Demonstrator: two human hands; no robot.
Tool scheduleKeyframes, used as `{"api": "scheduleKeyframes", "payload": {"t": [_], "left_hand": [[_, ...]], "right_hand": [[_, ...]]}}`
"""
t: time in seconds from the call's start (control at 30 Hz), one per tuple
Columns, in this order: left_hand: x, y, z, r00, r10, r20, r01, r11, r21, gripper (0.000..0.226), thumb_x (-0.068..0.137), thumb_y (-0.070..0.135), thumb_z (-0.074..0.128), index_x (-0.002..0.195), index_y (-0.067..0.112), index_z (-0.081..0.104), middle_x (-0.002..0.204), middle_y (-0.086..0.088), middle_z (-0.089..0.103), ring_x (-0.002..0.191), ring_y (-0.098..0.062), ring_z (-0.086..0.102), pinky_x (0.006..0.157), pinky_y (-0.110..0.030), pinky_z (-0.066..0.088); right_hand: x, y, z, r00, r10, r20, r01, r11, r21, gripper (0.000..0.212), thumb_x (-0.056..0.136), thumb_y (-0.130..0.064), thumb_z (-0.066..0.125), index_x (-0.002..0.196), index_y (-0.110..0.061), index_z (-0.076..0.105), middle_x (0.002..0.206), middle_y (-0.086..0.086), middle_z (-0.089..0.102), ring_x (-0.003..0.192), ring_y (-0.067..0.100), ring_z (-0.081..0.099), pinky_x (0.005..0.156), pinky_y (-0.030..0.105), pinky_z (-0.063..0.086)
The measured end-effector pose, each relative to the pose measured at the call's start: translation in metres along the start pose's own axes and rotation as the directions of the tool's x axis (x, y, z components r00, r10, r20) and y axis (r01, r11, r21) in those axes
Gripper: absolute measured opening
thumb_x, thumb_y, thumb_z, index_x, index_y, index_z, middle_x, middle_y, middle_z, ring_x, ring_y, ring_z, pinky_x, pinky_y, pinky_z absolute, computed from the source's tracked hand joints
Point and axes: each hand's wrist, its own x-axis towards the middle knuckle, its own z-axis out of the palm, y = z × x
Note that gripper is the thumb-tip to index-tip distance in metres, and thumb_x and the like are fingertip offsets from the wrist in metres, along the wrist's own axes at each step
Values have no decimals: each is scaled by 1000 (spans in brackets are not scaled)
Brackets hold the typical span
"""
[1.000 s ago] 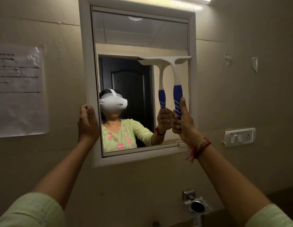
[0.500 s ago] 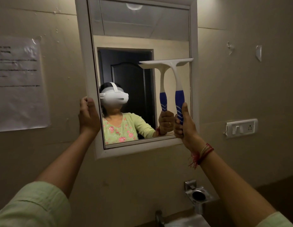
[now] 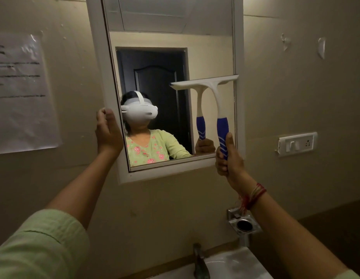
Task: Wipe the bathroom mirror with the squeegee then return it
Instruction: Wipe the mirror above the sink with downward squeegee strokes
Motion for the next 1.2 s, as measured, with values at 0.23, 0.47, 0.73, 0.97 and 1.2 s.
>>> {"api": "scheduleKeyframes", "payload": {"t": [0.23, 0.47, 0.73, 0.97, 1.2], "left_hand": [[1, -1, -1, 1000, -20, -1, 20, 1000, -11, 43, 97, 39, 24, 104, 4, 47, 71, 8, 42, 67, -8, 37, 59, -25, 25], [1, 0, 1, 1000, -28, 15, 28, 1000, -14, 39, 97, 41, 23, 99, 10, 46, 69, 13, 39, 58, 9, 42, 54, -11, 30], [1, 0, 1, 999, -44, 8, 44, 999, -6, 29, 97, 37, 24, 96, 15, 44, 70, 16, 38, 59, -2, 35, 58, -16, 30], [2, -1, 2, 999, -44, 11, 45, 999, -28, 28, 97, 39, 24, 90, 17, 40, 68, 15, 36, 56, 12, 39, 56, -8, 30], [2, 1, 1, 998, -58, 17, 59, 997, -39, 27, 96, 39, 24, 93, 18, 41, 70, 15, 37, 58, 15, 40, 58, -6, 31]], "right_hand": [[-12, 14, -1, 1000, 21, -8, -21, 1000, -19, 58, 90, -63, 27, 53, -21, 43, 39, -10, 43, 30, 3, 34, 34, 13, 27], [-26, 29, -10, 997, 76, -29, -77, 997, -32, 58, 89, -63, 27, 54, -19, 42, 38, -10, 43, 29, 4, 35, 35, 12, 29], [-45, 54, -16, 994, 108, -5, -108, 994, -23, 55, 74, -70, 33, 54, -20, 44, 38, -10, 42, 29, 3, 35, 34, 13, 29], [-59, 72, -21, 991, 132, -25, -132, 991, -26, 57, 58, -80, 41, 50, -23, 46, 38, -9, 43, 31, 4, 36, 35, 14, 30], [-72, 84, -27, 986, 162, -41, -164, 986, -35, 57, 61, -80, 40, 48, -24, 46, 38, -10, 42, 30, 3, 35, 34, 13, 29]]}}
